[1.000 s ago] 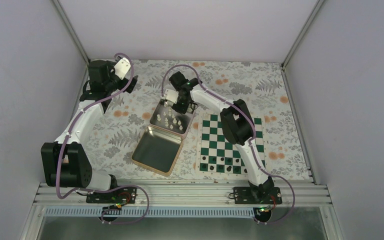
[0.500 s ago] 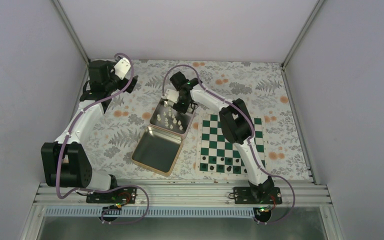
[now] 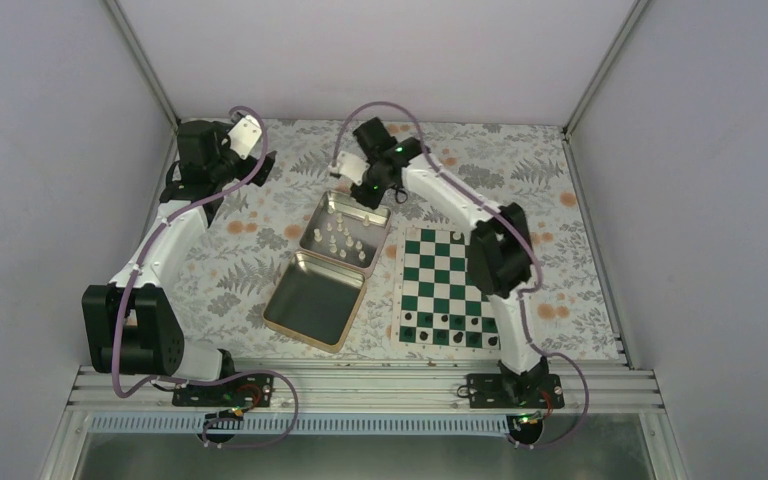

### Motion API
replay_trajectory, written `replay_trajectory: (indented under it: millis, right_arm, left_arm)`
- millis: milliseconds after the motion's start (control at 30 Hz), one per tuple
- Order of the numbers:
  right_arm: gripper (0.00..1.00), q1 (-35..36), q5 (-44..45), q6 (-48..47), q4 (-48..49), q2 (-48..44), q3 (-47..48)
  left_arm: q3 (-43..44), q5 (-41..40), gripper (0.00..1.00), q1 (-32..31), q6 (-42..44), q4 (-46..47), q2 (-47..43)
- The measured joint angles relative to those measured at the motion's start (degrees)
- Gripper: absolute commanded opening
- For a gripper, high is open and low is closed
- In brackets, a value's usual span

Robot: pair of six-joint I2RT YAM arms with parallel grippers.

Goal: Set up the chess pieces on the board
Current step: Pick up the chess piece from the storage box, then place the chess piece on the chessboard.

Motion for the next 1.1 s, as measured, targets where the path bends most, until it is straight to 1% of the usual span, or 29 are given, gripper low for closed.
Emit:
replay_trajectory:
  millis: [133, 267, 433, 567, 667, 1100]
  right_arm:
    - [0.08, -3.2, -0.7, 0.4, 0.1, -9.4, -4.5]
    - [0.08, -9.7, -1.0, 0.6, 0.5, -18.7, -12.6]
    - [0.08, -17.5, -1.0, 0.6, 0.7, -24.2, -23.7]
    - [0.09, -18.8, -1.0, 0.3, 1.2, -24.5, -30.4]
    - [0.09, -18.6, -2.1, 0.0, 1.3, -24.1, -33.2]
    - [0.10, -18.6, -5.4, -1.2, 4.5, -16.6, -34.4]
  left_arm:
    - [0.0, 0.0, 1.00, 0.0, 0.0, 0.0, 0.0]
    - [0.0, 0.0, 1.00, 0.0, 0.0, 0.0, 0.1]
    - [0.0, 0.2, 1.00, -0.3, 0.0, 0.0, 0.5]
    - [0.0, 0.5, 1.00, -0.5, 0.0, 0.0, 1.1]
    - [0.0, 0.5, 1.00, -0.7, 0.0, 0.0, 1.4]
    - [0.0, 0.5, 1.00, -0.9, 0.0, 0.0, 1.5]
